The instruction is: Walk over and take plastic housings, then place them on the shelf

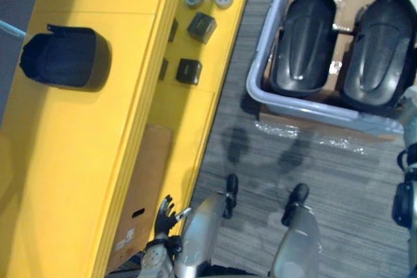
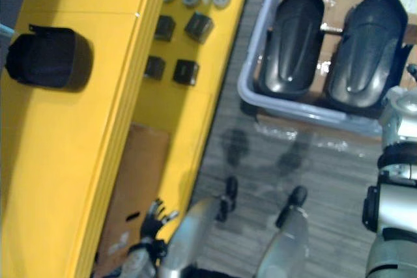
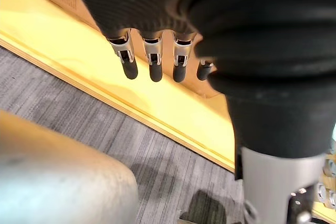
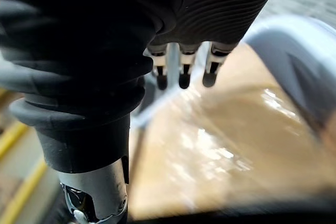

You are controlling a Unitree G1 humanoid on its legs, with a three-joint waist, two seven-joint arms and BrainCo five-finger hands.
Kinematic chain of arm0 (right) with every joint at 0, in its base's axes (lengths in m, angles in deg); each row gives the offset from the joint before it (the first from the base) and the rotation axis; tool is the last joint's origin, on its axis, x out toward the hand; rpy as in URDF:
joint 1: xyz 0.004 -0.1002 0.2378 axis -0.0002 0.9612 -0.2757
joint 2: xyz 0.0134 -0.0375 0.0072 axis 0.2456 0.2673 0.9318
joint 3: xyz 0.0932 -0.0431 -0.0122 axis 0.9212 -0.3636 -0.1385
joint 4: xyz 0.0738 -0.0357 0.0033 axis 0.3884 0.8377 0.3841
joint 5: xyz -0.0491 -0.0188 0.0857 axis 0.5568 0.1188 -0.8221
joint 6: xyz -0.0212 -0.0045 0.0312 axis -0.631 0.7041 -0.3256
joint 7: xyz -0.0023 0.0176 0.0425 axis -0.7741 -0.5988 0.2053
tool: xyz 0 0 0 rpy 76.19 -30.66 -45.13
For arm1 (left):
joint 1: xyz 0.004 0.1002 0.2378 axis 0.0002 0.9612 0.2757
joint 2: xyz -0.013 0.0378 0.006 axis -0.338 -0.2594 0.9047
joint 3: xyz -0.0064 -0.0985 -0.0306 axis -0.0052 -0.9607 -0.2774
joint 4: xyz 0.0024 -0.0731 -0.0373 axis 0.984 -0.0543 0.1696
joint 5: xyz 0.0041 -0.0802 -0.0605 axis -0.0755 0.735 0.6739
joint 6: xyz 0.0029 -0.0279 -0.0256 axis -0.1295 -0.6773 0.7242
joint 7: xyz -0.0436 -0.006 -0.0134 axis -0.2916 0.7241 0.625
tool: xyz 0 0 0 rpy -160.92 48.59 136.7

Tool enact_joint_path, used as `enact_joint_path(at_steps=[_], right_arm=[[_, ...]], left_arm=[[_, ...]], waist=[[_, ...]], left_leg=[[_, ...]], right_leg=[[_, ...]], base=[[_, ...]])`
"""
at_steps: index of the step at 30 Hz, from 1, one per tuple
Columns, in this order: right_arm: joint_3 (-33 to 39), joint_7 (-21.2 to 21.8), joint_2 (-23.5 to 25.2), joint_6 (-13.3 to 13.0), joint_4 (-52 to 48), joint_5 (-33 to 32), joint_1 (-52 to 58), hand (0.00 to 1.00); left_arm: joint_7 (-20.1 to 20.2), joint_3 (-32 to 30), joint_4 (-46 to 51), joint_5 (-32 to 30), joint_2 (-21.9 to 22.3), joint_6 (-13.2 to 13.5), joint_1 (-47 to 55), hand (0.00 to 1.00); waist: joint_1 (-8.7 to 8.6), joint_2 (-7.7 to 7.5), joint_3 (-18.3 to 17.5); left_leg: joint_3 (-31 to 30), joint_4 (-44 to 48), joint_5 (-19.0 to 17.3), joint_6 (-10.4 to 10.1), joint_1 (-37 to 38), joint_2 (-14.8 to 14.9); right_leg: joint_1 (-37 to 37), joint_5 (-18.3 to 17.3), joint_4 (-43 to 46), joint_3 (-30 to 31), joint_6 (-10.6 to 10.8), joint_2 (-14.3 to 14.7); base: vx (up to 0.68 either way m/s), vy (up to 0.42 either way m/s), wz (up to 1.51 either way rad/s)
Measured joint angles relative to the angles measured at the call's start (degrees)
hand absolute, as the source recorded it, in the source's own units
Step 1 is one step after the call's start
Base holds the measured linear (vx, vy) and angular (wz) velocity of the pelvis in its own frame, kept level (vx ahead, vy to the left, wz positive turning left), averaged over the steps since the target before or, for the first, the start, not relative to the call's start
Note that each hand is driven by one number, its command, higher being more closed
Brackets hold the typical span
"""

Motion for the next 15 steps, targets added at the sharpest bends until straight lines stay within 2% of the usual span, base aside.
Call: enact_joint_path(at_steps=[4, 10, 11, 15], right_arm=[[-1.2, 2.9, -2.0, 0.1, 0.2, 1.2, -0.3, 0.0], [-2.4, 3.1, -2.9, 0.1, 2.1, 3.5, -1.8, 0.0], [-2.7, 3.7, -3.0, 0.1, 2.1, 4.3, -2.0, 1.0], [-3.9, 4.7, -3.4, 0.2, 2.0, 6.2, -2.7, 1.0]], left_arm=[[-0.1, 0.0, -0.1, 0.0, 0.4, 0.0, -0.1, 0.0], [-0.1, 0.2, -0.5, 0.0, 0.8, 0.1, -0.1, 0.0], [-0.1, 0.2, -0.6, 0.0, 0.8, 0.2, -0.1, 0.0], [-0.1, 1.0, -0.7, 0.4, 0.7, 0.6, -0.2, 0.0]], waist=[[0.74, 0.4, -0.3], [1.14, 1.31, -0.9], [1.16, 1.32, -0.9], [1.23, 1.64, -1.2]], left_leg=[[-0.3, 0.7, 0.0, 0.0, -0.6, 0.0], [-1.4, 2.1, 0.0, -0.2, -2.9, 0.1], [-1.5, 2.2, 0.0, -0.3, -2.9, 0.2], [-1.5, 2.1, 0.0, -0.3, -3.2, 0.4]], right_leg=[[-0.5, -0.1, 0.6, 0.0, -0.2, 0.0], [-1.6, -0.5, 1.2, -1.3, -0.8, -0.1], [-1.6, -0.6, 1.3, -1.4, -0.8, -0.1], [-2.2, -0.6, 1.4, -1.4, -0.8, 0.0]], base=[[0.0, 0.0, 0.0], [-0.03, 0.008, 0.08], [0.0, 0.0, 0.0], [0.0, 0.0, 0.0]])
